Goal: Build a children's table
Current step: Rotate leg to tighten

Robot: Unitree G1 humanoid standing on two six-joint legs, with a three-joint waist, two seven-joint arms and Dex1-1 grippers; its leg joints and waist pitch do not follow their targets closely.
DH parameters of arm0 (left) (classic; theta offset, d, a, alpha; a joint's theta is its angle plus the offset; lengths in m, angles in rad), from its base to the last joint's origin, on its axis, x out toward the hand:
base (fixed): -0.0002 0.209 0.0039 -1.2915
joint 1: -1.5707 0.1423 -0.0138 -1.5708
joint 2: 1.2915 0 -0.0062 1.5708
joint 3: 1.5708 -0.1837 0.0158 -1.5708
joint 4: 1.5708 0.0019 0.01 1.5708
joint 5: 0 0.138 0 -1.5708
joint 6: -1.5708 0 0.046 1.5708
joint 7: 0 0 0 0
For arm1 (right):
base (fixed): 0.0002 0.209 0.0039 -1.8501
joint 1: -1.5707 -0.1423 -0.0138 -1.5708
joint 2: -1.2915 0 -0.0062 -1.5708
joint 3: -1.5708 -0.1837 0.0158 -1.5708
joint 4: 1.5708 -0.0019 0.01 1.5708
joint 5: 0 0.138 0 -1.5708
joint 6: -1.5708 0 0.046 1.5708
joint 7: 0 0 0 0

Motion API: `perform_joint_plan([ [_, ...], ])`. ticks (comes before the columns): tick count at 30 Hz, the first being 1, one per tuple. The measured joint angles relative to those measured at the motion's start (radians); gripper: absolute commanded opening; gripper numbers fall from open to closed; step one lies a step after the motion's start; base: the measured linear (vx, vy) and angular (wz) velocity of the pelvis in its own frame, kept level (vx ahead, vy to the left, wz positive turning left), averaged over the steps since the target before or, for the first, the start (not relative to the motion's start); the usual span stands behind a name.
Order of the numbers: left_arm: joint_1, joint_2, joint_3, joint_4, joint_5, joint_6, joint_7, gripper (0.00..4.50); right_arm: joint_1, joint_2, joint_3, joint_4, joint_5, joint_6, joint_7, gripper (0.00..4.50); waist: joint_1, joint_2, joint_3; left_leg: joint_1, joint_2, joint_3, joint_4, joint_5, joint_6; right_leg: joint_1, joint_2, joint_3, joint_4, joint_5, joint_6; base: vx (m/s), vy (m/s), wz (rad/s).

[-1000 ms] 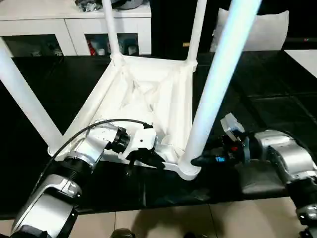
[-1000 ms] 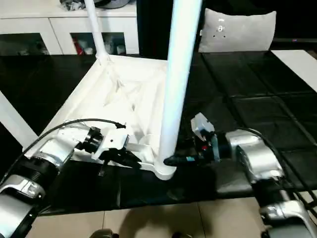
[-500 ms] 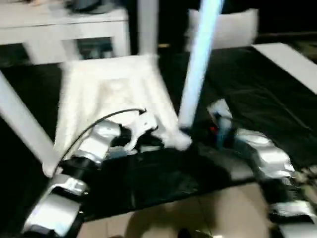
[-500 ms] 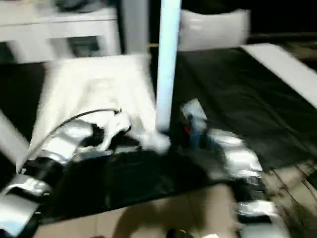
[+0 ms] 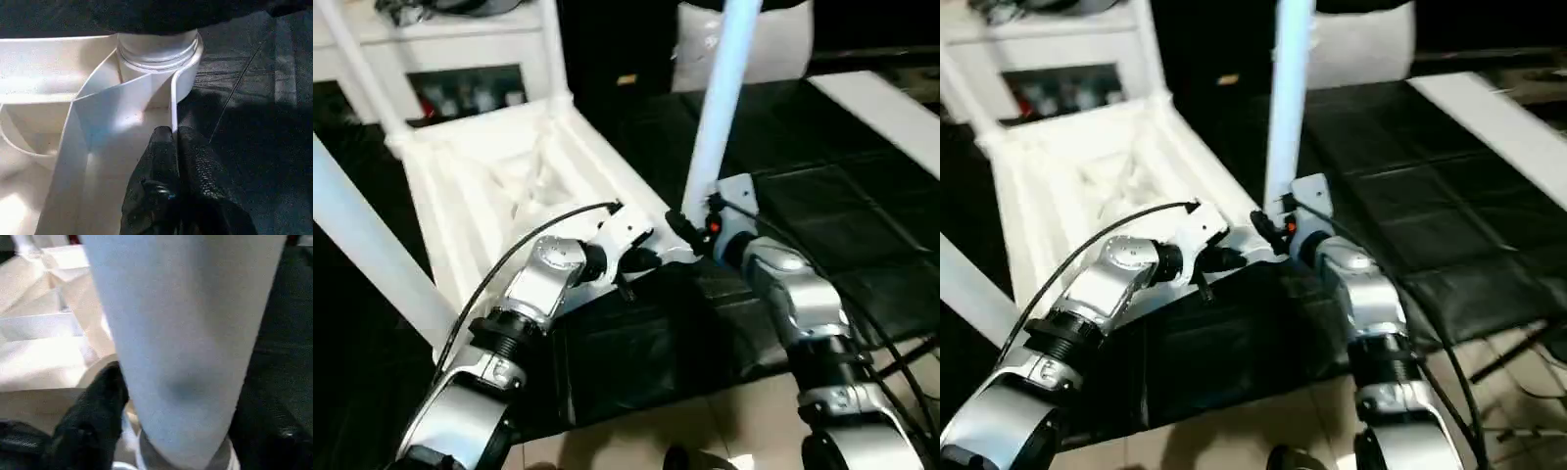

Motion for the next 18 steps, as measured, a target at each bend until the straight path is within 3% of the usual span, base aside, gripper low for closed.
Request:
perform_joint_plan([
  [1,0.001,0.005,-0.002,0.0,-0.002,-0.009,-0.013,0.0,0.011,-0.017,0.0,-0.012,0.013,-0.003,0.027,3.44,0.006,0.0,0.0,0.0,0.0,0.0,0.0,0.0,0.0,-0.002,0.001,0.001,0.002,-0.001,-0.001,0.0,0.0,0.0],
  [4,0.01,0.028,-0.007,0.001,-0.008,-0.042,-0.051,0.0,0.033,-0.056,0.0,-0.041,0.056,-0.006,0.118,3.49,0.025,0.0,0.0,0.002,0.004,0.003,-0.001,0.001,0.0,-0.005,0.004,0.001,0.006,-0.001,-0.005,0.0,0.0,0.0],
  [10,0.025,0.117,-0.025,0.017,-0.032,-0.161,-0.228,0.0,0.061,-0.224,0.031,-0.079,0.109,-0.03,0.405,4.01,0.06,0.0,0.0,0.005,0.004,0.005,0.0,0.008,-0.008,-0.003,0.005,0.005,0.004,0.004,-0.001,0.0,0.0,0.0],
  [11,0.027,0.127,-0.029,0.017,-0.041,-0.173,-0.257,0.0,0.061,-0.246,0.032,-0.078,0.112,-0.031,0.436,4.28,0.063,0.0,0.0,0.005,0.004,0.005,0.0,0.008,-0.008,-0.001,0.005,0.005,0.002,0.005,-0.001,0.0,0.0,0.0],
  [15,0.029,0.17,-0.055,0.042,-0.045,-0.246,-0.349,0.0,0.06,-0.314,0.059,-0.067,0.113,-0.071,0.555,4.45,0.077,0.002,0.001,0.02,0.004,0.005,0.0,0.008,-0.009,0.016,0.005,0.004,-0.007,0.007,0.0,0.0,0.0,0.0],
  [18,0.028,0.193,-0.066,0.06,-0.048,-0.295,-0.421,0.0,0.06,-0.368,0.09,-0.051,0.115,-0.093,0.668,4.45,0.078,0.002,0.001,0.022,0.005,0.004,-0.001,0.008,-0.009,0.027,0.006,0.0,-0.02,0.01,0.005,0.0,0.0,0.0],
])
